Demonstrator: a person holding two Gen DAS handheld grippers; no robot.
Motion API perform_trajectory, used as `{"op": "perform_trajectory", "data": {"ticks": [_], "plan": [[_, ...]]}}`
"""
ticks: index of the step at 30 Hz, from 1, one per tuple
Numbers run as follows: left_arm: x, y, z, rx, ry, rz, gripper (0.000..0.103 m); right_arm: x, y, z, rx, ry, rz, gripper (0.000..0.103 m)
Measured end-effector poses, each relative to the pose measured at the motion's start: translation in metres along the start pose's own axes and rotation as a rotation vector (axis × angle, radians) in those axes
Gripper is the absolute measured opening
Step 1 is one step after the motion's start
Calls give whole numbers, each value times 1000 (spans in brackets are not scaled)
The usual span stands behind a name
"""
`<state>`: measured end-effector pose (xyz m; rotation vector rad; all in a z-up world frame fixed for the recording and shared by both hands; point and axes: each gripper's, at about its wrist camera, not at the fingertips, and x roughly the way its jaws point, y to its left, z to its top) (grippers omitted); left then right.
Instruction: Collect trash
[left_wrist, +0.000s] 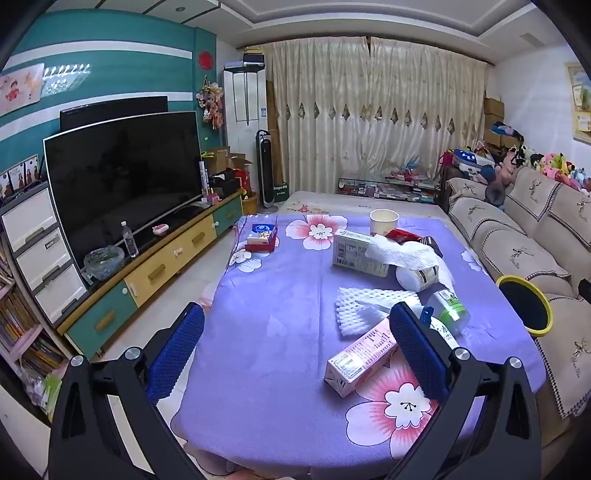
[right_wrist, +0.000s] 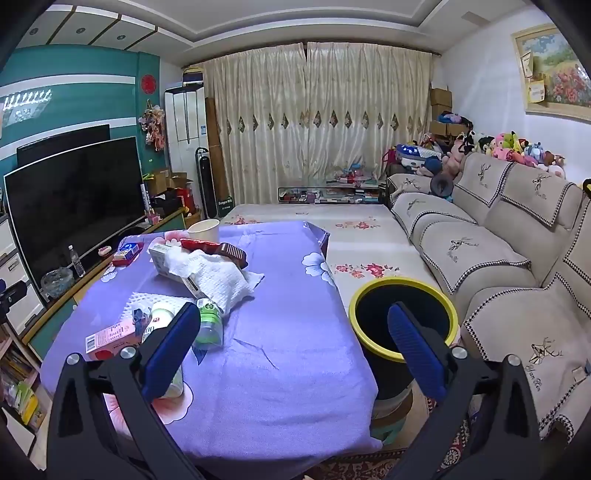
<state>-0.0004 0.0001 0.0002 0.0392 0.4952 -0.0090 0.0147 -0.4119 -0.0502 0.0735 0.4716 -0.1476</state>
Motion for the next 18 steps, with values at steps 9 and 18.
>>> {"op": "perform_trajectory", "data": {"ticks": [9,18], "plan": [[3,-10,-8,22,7,4,99,12,4,-6,6,16,5,97],[4,-8,-1,21,24,-11,99,21,-4,-9,16,29,6,97]]}}
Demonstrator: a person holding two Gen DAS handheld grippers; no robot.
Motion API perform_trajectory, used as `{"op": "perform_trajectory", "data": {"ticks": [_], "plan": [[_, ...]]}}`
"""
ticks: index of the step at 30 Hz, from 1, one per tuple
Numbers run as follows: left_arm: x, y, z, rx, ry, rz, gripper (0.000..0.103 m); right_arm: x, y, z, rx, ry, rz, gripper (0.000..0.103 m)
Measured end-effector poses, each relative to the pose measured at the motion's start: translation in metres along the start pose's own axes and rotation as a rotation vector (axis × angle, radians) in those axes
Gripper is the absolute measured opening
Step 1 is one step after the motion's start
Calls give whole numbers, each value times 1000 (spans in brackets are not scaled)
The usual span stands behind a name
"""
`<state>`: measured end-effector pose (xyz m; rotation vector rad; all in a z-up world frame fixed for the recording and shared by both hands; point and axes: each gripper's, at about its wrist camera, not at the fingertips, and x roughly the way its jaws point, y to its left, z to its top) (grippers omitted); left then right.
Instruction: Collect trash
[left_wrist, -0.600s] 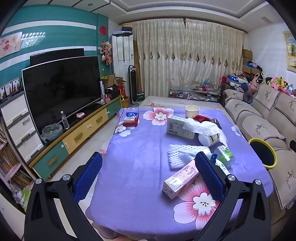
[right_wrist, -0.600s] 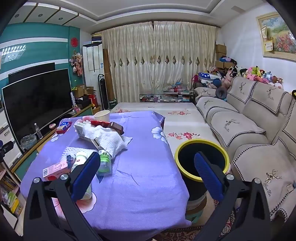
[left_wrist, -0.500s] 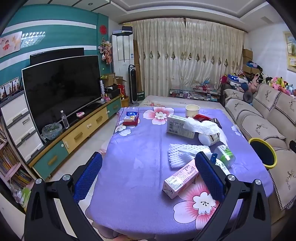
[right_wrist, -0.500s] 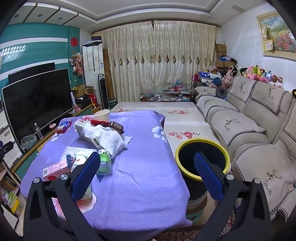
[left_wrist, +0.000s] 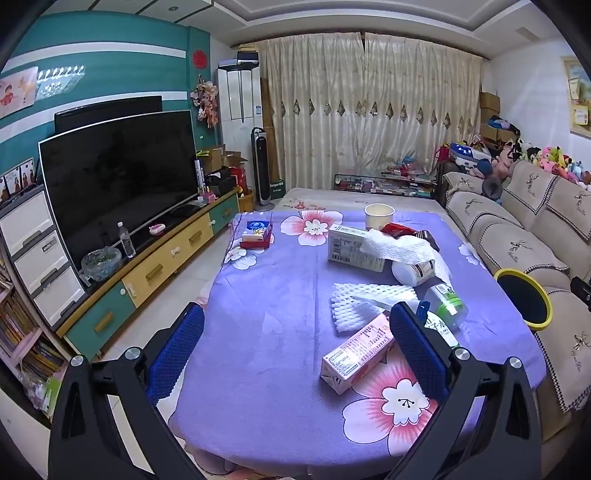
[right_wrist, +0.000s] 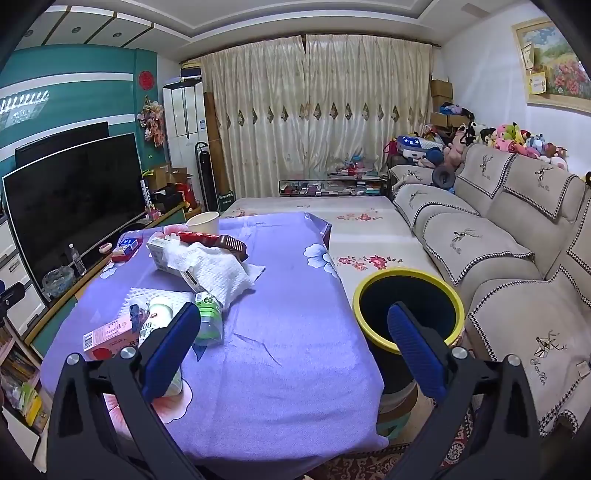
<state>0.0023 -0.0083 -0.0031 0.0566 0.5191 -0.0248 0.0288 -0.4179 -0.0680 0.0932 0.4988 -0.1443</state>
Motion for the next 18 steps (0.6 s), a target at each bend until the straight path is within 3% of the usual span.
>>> {"op": "perform_trajectory", "data": {"ticks": [18], "plan": [[10,-4,-6,2,14,-7,99,2,1,-8,7,11,-5,97]]}}
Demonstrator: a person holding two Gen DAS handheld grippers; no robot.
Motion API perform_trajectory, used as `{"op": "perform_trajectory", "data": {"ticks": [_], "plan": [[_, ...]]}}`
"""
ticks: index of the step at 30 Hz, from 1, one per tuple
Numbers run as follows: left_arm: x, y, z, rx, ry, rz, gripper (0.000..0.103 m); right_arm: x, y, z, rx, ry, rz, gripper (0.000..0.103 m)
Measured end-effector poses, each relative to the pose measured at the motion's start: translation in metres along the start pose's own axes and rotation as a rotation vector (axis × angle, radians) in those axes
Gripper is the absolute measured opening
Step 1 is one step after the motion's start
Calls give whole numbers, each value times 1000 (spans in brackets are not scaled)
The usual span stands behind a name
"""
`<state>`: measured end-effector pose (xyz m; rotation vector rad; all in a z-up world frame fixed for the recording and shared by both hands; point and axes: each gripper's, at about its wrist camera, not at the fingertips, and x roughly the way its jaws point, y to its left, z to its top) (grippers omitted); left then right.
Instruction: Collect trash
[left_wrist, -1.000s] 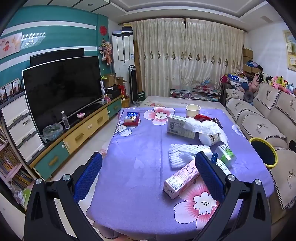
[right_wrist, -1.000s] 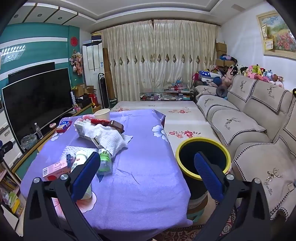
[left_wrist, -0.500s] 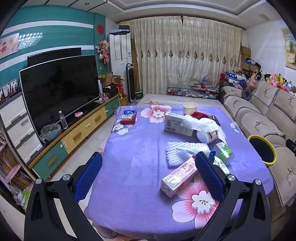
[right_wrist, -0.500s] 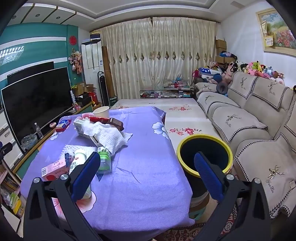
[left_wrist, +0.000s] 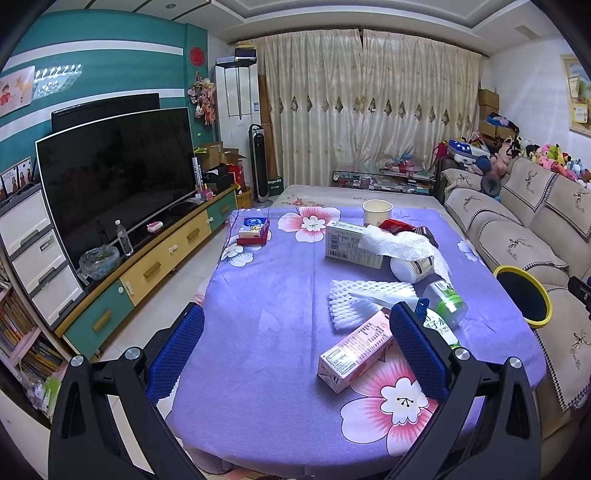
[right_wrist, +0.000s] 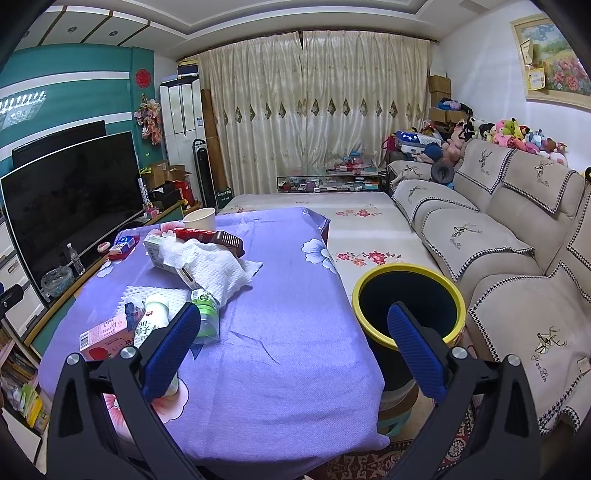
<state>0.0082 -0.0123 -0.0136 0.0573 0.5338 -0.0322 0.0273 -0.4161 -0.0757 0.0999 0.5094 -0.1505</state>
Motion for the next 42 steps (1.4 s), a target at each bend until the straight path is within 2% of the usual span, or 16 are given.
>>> {"op": "perform_trajectory", "data": {"ticks": [3,42], "plan": [[2,-1,0,3,2,-2,99,5,-2,8,2,7,1,97],[13,-6,-3,11,18,-10,99,11,4,7,5,22,1,97]]}}
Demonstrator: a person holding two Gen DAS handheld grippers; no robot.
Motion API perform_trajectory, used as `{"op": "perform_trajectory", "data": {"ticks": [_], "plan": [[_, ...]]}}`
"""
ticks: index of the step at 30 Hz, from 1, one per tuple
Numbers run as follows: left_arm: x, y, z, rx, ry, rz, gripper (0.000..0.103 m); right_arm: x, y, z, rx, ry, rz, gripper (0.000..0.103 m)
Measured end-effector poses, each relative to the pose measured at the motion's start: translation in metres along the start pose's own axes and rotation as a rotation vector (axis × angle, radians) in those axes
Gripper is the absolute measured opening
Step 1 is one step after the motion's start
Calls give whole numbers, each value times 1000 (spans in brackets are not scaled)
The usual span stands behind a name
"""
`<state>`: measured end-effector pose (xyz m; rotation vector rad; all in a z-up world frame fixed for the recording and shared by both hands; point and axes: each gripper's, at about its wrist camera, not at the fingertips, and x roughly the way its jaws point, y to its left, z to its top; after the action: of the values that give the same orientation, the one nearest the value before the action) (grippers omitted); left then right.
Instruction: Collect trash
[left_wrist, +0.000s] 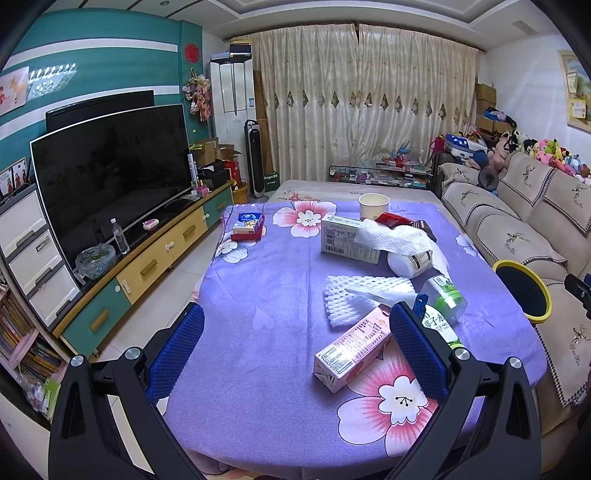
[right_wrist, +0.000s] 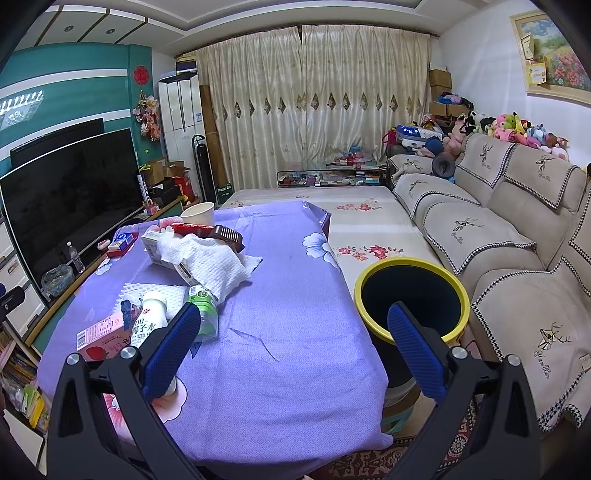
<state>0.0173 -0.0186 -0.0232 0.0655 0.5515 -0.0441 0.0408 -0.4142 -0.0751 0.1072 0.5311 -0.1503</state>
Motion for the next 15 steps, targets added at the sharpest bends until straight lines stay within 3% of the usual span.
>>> {"op": "perform_trajectory", "data": {"ticks": [15], "plan": [[4,-1,-1,2,7,-2,99,0,-2,-1,1,0,-3,97]]}}
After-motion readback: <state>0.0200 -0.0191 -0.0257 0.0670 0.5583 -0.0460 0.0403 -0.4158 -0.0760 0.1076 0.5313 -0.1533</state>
